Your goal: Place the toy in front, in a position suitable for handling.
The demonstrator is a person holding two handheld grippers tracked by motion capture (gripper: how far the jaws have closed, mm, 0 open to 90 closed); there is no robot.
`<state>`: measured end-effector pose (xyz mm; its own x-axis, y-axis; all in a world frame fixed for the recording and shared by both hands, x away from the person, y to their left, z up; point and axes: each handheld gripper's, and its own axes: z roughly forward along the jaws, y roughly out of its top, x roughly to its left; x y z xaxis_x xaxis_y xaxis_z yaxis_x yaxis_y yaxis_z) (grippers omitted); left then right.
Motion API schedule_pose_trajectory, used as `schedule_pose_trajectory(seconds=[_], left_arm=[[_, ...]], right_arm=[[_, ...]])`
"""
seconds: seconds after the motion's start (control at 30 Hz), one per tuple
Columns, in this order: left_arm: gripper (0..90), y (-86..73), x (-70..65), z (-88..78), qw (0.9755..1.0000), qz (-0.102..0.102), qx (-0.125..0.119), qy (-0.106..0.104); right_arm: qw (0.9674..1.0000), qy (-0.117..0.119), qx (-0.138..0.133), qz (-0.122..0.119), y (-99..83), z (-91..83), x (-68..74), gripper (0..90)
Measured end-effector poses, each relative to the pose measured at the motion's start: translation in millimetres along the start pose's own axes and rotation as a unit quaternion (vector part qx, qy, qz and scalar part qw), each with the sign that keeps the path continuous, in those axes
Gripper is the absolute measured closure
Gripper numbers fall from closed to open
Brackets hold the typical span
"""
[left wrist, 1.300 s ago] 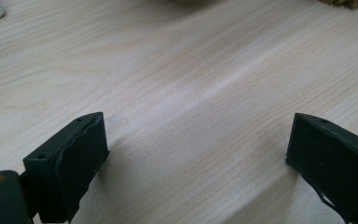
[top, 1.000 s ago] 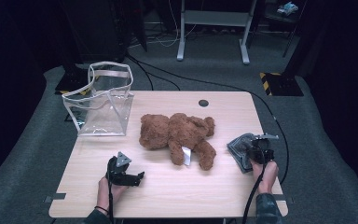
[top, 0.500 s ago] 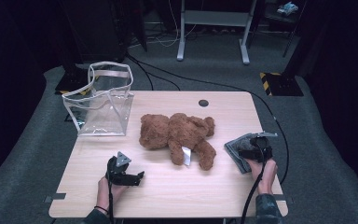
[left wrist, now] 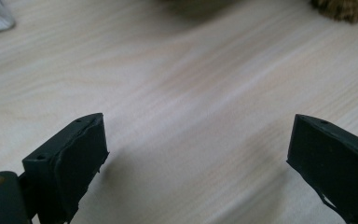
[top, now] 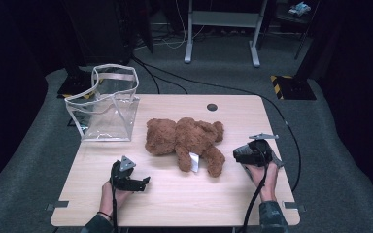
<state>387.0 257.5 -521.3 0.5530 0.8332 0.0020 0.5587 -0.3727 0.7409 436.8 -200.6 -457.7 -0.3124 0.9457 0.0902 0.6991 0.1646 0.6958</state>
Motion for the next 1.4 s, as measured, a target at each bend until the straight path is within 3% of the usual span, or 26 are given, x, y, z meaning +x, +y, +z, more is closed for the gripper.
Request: schedule_pose_trajectory(seconds=[0.07, 0.1, 0.17, 0.23, 0.33, 0.43, 0.63, 0.8, 0.83, 0.93, 1.0, 1.07, 1.1, 1.2, 1.4], left_arm=[[4.5, 8.5, 2.0, -0.8, 0.9999, -0.007, -0.011, -0.001], [4.7, 13.4, 3.6, -2.1, 0.9999, -0.004, -0.013, -0.003], [4.9, 26.1, 8.1, -3.9, 0.9998, 0.006, -0.018, -0.006], [5.7, 37.5, 12.0, -2.8, 0.9997, 0.007, -0.025, -0.004], [6.3, 53.2, 19.7, 1.9, 0.9995, -0.001, -0.028, -0.014], [7.7, 65.4, 25.7, 8.8, 0.9991, -0.005, -0.034, -0.026], [10.5, 78.1, 27.0, 25.9, 0.9979, 0.001, -0.042, -0.049], [13.7, 80.9, 23.0, 37.1, 0.9982, 0.021, -0.037, -0.043], [15.5, 81.1, 21.4, 39.7, 0.9980, 0.017, -0.044, -0.042], [24.6, 81.7, 19.4, 41.2, 0.9970, 0.030, -0.052, -0.048], [36.1, 81.3, 17.6, 42.4, 0.9966, 0.037, -0.057, -0.047], [41.3, 80.3, 15.7, 44.5, 0.9961, 0.049, -0.062, -0.040], [43.2, 80.3, 15.4, 45.3, 0.9958, 0.052, -0.058, -0.046], [51.5, 79.8, 14.7, 47.9, 0.9955, 0.054, -0.065, -0.045], [63.6, 80.5, 14.5, 48.1, 0.9948, 0.051, -0.072, -0.052]], right_arm=[[0.9997, 0.017, -0.005, -0.015, 5.5, 0.8, 8.2, 13.8], [0.9997, 0.020, -0.003, -0.010, 7.6, 0.9, 12.2, 13.5], [0.9989, 0.032, -0.009, -0.034, 12.8, 3.1, 20.9, 12.3], [0.9983, 0.042, -0.008, -0.039, 17.3, 6.3, 31.6, 11.3], [0.9968, 0.051, -0.002, -0.061, 22.5, 13.6, 44.2, 10.1], [0.9962, 0.059, 0.006, -0.064, 26.2, 21.3, 57.1, 10.1], [0.9942, 0.067, 0.028, -0.080, 31.0, 45.7, 73.0, 10.6], [0.9938, 0.065, 0.042, -0.080, 29.1, 63.0, 79.7, 13.9], [0.9934, 0.067, 0.050, -0.078, 29.0, 64.8, 79.6, 15.2], [0.9938, 0.073, 0.049, -0.067, 26.6, 71.0, 78.6, 23.4], [0.9935, 0.082, 0.049, -0.062, 24.7, 74.0, 77.0, 34.8], [0.9929, 0.090, 0.051, -0.060, 22.5, 76.6, 76.7, 46.1], [0.9926, 0.092, 0.050, -0.061, 22.1, 77.1, 76.5, 49.2], [0.9924, 0.097, 0.043, -0.061, 20.9, 76.6, 75.6, 61.4], [0.9925, 0.095, 0.023, -0.073, 19.5, 71.3, 76.4, 71.6]])
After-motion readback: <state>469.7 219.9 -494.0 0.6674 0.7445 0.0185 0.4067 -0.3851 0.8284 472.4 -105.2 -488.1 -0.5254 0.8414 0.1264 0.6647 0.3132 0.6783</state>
